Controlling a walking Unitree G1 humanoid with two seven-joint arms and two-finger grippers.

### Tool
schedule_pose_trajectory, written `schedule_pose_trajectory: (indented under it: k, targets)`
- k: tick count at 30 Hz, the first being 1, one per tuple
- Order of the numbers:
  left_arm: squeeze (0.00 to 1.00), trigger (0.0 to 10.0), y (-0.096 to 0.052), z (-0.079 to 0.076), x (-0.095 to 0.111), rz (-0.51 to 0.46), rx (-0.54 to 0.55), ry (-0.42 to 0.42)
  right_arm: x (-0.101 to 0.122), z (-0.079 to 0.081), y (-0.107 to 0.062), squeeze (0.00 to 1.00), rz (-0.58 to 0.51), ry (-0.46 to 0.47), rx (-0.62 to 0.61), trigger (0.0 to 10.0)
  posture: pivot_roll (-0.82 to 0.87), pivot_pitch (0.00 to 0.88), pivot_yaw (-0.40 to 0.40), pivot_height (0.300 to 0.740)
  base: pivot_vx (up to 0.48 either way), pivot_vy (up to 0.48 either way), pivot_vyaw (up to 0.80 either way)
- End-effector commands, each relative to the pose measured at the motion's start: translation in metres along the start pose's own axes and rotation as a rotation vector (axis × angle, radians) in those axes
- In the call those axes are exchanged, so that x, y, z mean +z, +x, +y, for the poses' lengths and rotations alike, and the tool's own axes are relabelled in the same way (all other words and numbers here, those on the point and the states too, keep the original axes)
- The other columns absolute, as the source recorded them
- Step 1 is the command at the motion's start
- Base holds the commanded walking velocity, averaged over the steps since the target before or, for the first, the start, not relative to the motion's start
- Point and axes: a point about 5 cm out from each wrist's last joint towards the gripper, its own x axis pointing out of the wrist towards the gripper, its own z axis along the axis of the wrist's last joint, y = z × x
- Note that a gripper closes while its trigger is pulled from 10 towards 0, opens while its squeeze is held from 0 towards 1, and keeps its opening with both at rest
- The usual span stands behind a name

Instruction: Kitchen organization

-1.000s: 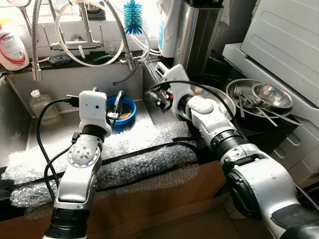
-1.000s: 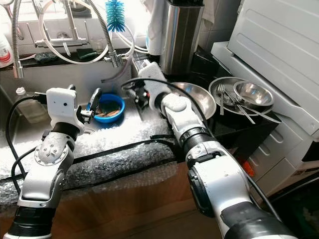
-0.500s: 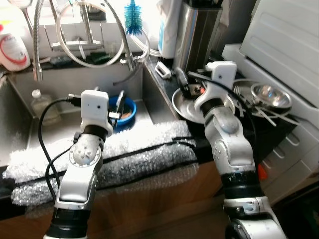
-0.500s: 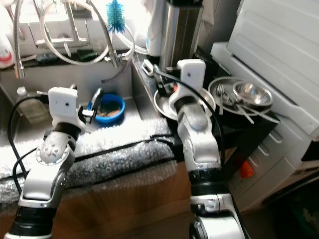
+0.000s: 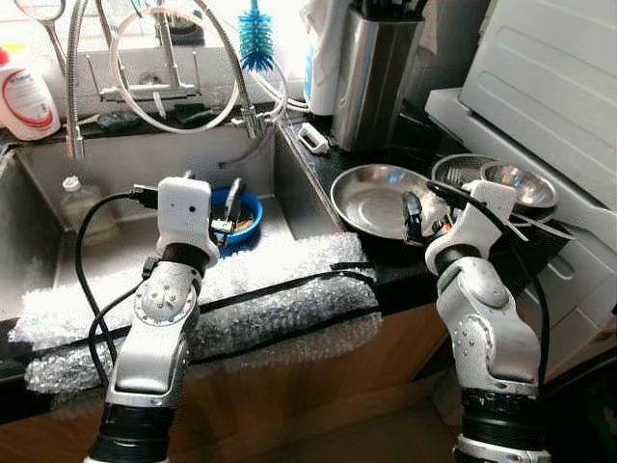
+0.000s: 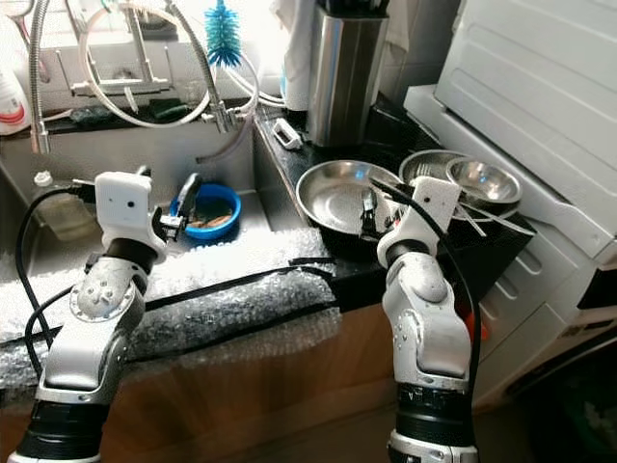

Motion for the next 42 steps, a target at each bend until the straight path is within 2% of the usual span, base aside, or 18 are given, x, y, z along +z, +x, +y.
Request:
schedule_pose_trajectory:
  k: [1,5,6,7,8,18,29,35,42]
  targets:
    - [0.0,10.0,0.0,0.0,0.004,-0.016,-0.008,0.004,0.005,0.001,-0.003,1.0,-0.013,0.012,-0.003,10.0,-0.06,0.0,-0.078,0.74,0.0,0.0,0.0]
    - [0.0,10.0,-0.001,-0.001,0.004,-0.017,-0.01,0.004,0.007,0.003,-0.006,1.0,0.007,0.021,-0.009,10.0,-0.06,0.0,-0.079,0.74,0.0,0.0,0.0]
    - [0.0,10.0,-0.001,-0.001,0.004,-0.016,-0.012,0.006,0.006,0.003,-0.006,0.7,0.018,0.026,-0.009,10.0,-0.06,0.0,-0.08,0.74,0.0,0.0,0.0]
    - [0.0,10.0,-0.001,-0.002,0.004,-0.015,-0.013,0.008,0.006,0.004,-0.007,0.53,0.023,0.03,-0.011,10.0,-0.06,0.0,-0.08,0.74,0.0,0.0,0.0]
    - [0.0,10.0,-0.001,-0.002,0.004,-0.015,-0.014,0.01,0.005,0.004,-0.007,0.0,0.027,0.042,-0.013,10.0,-0.06,0.0,-0.081,0.74,0.0,0.0,0.0]
    - [0.0,10.0,-0.002,-0.002,0.003,-0.011,-0.017,0.017,0.001,0.004,-0.008,0.0,0.048,0.133,-0.089,10.0,-0.06,0.0,-0.083,0.74,0.0,0.0,0.0]
    - [0.0,10.0,-0.001,-0.002,0.003,-0.013,-0.016,0.017,0.006,-0.003,-0.007,0.0,0.001,0.195,-0.162,10.0,-0.06,0.0,-0.083,0.74,0.0,0.0,0.0]
    - [0.0,10.0,-0.001,-0.003,0.004,-0.012,-0.019,0.017,-0.001,-0.01,-0.007,0.0,0.026,0.209,-0.216,10.0,-0.06,0.0,-0.081,0.74,0.0,0.0,0.0]
    - [0.0,10.0,-0.001,-0.002,0.004,-0.012,-0.021,0.021,-0.005,-0.007,-0.005,0.0,0.052,0.246,-0.213,10.0,-0.06,0.0,-0.08,0.74,0.0,0.0,0.0]
